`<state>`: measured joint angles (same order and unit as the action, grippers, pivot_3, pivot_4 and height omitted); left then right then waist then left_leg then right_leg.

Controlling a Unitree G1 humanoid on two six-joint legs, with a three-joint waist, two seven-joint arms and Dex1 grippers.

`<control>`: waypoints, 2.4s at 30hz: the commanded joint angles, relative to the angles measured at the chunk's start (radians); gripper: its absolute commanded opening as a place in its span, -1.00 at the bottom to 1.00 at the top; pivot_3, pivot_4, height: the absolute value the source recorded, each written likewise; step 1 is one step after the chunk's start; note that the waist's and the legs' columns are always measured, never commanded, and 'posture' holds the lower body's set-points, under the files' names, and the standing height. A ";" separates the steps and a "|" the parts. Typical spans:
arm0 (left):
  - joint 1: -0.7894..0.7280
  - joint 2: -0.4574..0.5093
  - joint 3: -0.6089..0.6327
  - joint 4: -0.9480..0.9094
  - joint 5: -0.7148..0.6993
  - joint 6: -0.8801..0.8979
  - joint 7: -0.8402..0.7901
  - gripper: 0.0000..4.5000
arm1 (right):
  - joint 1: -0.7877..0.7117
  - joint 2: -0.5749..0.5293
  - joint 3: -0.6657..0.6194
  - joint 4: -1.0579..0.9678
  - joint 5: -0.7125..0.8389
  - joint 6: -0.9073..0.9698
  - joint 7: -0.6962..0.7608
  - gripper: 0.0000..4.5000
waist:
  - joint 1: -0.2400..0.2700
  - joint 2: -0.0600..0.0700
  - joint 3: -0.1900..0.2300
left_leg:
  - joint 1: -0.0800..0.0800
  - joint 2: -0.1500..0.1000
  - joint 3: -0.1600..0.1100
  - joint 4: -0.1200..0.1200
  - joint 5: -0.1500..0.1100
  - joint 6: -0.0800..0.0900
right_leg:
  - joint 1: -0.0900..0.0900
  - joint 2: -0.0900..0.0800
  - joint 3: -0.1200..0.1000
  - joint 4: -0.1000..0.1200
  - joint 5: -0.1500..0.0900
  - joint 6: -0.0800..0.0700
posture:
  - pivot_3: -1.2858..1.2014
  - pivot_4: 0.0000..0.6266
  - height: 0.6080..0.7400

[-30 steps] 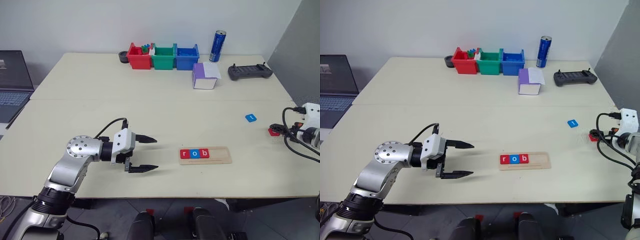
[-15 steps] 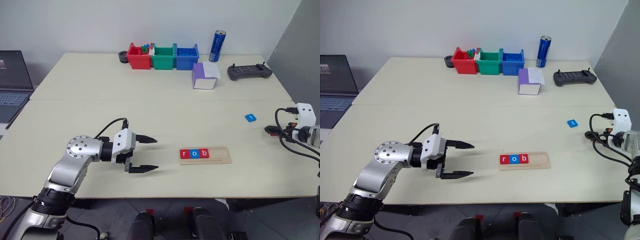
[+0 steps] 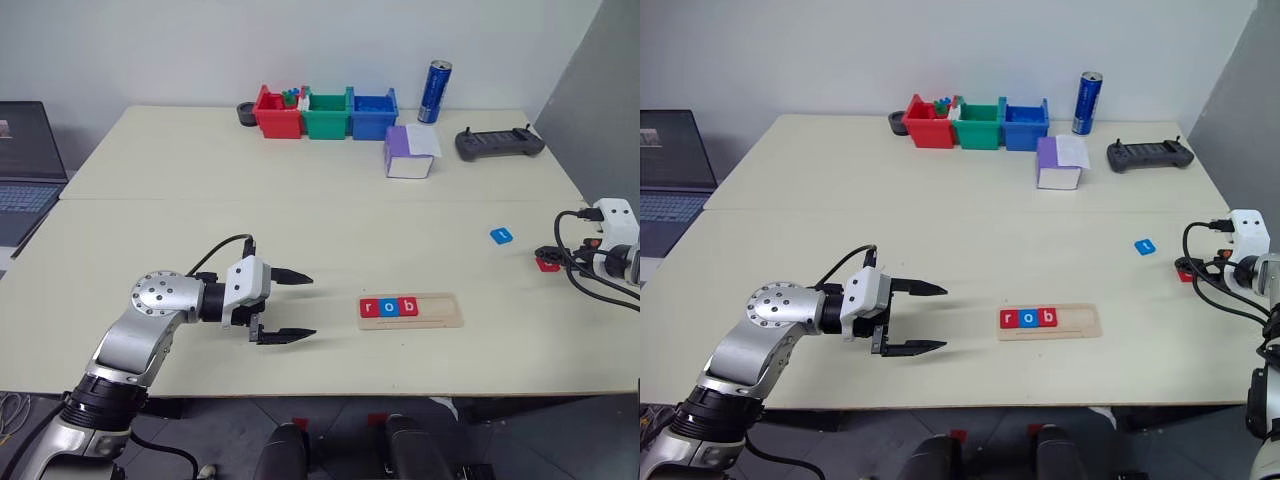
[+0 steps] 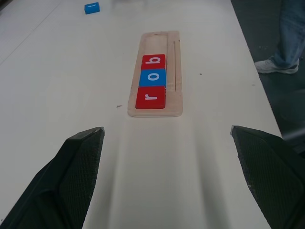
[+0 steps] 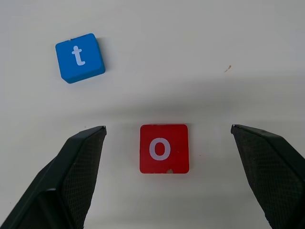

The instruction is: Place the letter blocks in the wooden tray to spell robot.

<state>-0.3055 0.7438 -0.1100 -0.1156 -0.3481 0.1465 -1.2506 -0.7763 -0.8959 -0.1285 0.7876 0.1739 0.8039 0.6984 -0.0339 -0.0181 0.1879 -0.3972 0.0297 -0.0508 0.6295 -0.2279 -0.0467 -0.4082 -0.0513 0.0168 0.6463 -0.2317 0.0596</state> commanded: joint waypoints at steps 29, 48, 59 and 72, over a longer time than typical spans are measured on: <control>0.011 0.021 0.044 -0.048 -0.023 0.004 0.020 1.00 | -0.057 0.042 0.037 0.150 -0.095 -0.078 -0.037 0.98 | 0.000 0.000 0.000 | 0.000 0.000 0.000 0.000 0.000 0.000 | 0.000 0.000 0.000 0.000 0.000 0.000 | 0.03 -0.52 1.00; -0.008 0.016 0.032 -0.026 -0.016 -0.006 0.001 1.00 | 0.123 0.021 0.065 -0.321 -0.065 0.145 -0.015 -0.35 | 0.002 0.000 0.000 | 0.000 0.000 -0.001 0.000 0.000 0.000 | 0.000 0.000 0.000 0.000 0.000 0.000 | 0.03 -0.52 1.00; -0.088 -0.032 -0.014 0.086 0.017 -0.065 -0.042 1.00 | 0.409 0.182 -0.175 -1.138 0.034 0.730 -0.175 -0.35 | 0.004 0.000 0.000 | 0.000 0.000 -0.002 0.001 0.000 0.000 | 0.000 0.000 -0.001 0.001 0.000 0.000 | 0.03 -0.52 1.00; -0.142 -0.065 -0.034 0.157 0.035 -0.103 -0.086 1.00 | 0.474 0.238 -0.171 -1.220 0.077 0.796 -0.248 -0.35 | 0.001 0.000 0.000 | 0.000 0.000 -0.002 0.000 0.000 0.000 | 0.000 0.000 -0.001 0.001 0.000 0.000 | 0.03 -0.52 1.00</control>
<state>-0.4389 0.6771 -0.1527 0.0543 -0.3110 0.0573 -1.3294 -0.2939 -0.6396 -0.2913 -0.4244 0.2533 1.6057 0.4643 -0.0325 -0.0179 0.1876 -0.3976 0.0297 -0.0529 0.6298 -0.2279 -0.0466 -0.4082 -0.0512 0.0156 0.6473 -0.2317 0.0598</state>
